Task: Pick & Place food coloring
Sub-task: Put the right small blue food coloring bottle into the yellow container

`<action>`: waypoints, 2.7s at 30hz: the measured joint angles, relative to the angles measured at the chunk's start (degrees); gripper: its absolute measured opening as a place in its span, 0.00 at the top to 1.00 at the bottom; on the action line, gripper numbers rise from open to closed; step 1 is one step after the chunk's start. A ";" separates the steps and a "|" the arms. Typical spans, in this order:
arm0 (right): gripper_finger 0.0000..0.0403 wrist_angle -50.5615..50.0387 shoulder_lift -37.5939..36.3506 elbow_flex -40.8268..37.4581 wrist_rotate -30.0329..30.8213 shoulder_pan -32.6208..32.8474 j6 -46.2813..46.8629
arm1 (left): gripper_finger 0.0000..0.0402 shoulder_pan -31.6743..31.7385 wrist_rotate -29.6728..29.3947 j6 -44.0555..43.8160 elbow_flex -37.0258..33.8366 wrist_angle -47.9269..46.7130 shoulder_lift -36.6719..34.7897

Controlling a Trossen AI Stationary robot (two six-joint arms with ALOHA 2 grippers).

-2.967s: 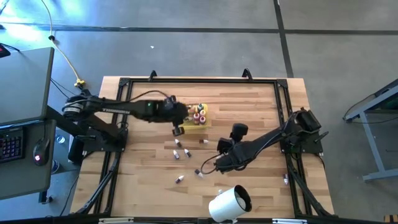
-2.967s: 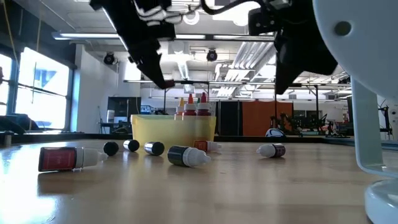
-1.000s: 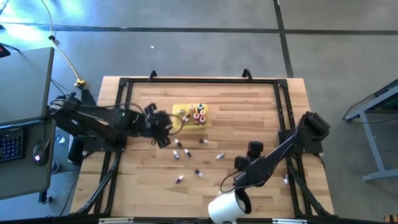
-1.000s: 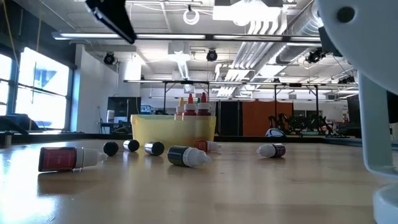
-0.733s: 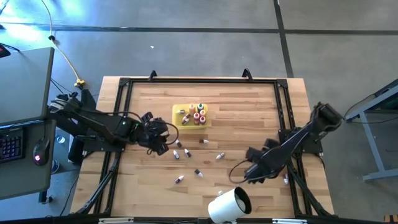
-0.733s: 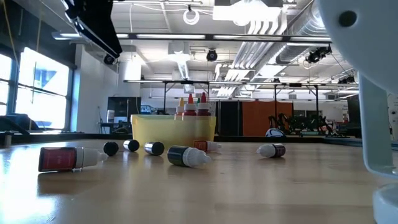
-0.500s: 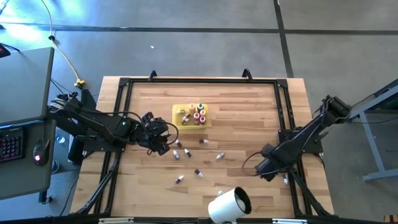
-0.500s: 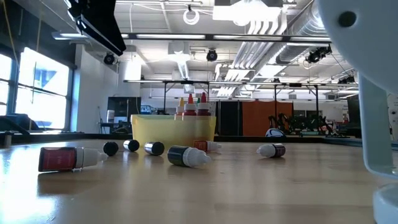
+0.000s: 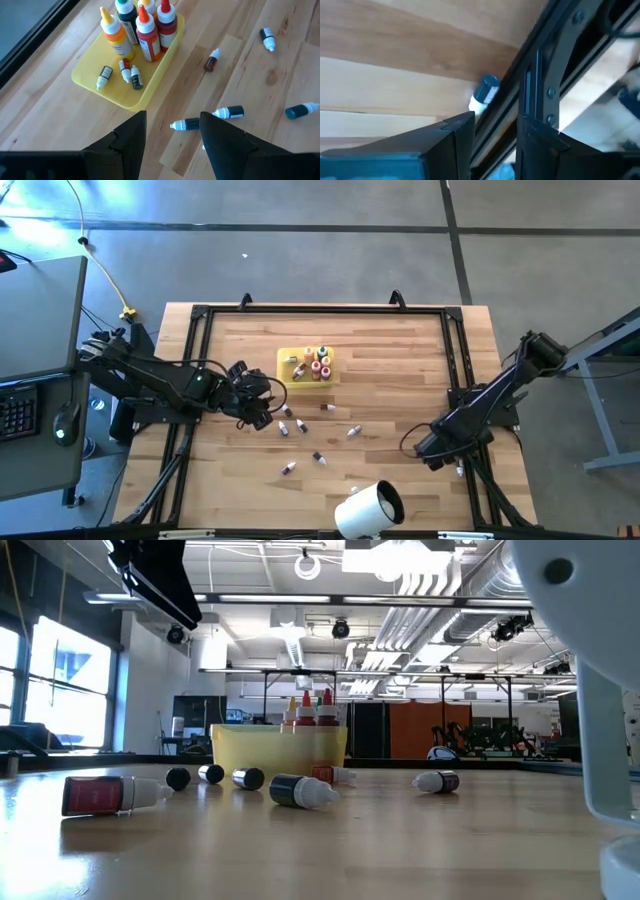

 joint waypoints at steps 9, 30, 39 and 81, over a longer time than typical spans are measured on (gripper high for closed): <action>0.65 2.90 0.04 -3.35 0.77 0.02 -2.38 | 0.55 0.02 -0.02 -0.06 0.00 0.03 0.00; 0.65 9.04 8.11 -3.71 -7.68 0.72 -9.14 | 0.55 0.04 0.03 -0.08 0.00 2.74 0.02; 0.65 10.10 13.27 -3.51 -7.67 1.83 -9.14 | 0.55 0.04 0.14 -0.08 0.00 2.57 0.04; 0.81 -0.95 11.82 1.45 14.09 -0.95 -25.36 | 0.55 0.09 1.53 -0.08 -0.02 2.64 0.04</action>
